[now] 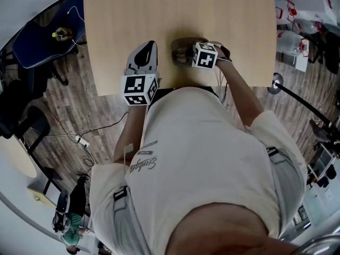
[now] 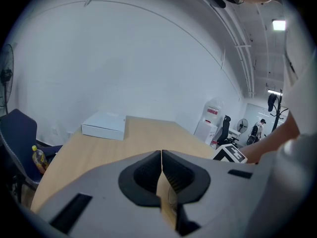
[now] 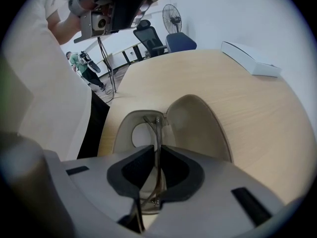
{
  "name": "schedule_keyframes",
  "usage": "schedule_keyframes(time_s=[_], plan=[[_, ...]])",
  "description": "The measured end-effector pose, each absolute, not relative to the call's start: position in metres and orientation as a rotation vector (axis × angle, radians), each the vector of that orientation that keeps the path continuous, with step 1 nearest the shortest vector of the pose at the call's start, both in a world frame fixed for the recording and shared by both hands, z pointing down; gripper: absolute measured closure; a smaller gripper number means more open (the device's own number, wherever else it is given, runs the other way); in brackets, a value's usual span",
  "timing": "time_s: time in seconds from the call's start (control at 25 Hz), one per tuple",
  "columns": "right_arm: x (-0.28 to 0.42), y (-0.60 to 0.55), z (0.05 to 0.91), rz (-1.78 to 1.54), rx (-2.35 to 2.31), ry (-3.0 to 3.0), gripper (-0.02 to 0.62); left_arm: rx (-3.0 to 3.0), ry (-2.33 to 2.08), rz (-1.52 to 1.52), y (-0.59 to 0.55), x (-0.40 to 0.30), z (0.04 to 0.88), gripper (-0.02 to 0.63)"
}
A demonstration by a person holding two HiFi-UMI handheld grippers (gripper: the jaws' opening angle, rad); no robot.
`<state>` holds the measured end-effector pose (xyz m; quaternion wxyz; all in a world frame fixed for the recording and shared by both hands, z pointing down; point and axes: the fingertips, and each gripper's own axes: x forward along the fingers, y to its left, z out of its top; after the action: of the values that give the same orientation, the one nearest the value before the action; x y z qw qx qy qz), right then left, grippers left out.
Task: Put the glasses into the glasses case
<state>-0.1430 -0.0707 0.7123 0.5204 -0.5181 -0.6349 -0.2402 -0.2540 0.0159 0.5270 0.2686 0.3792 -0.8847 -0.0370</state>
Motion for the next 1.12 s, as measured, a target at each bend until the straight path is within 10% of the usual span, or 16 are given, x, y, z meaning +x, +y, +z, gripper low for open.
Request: schedule_keyframes(time_s=[1.12], plan=[[-0.164,-0.098,0.663,-0.520,-0.888,-1.999,0.548,1.163,-2.345,-0.067,-0.005,-0.234,0.519,0.590]])
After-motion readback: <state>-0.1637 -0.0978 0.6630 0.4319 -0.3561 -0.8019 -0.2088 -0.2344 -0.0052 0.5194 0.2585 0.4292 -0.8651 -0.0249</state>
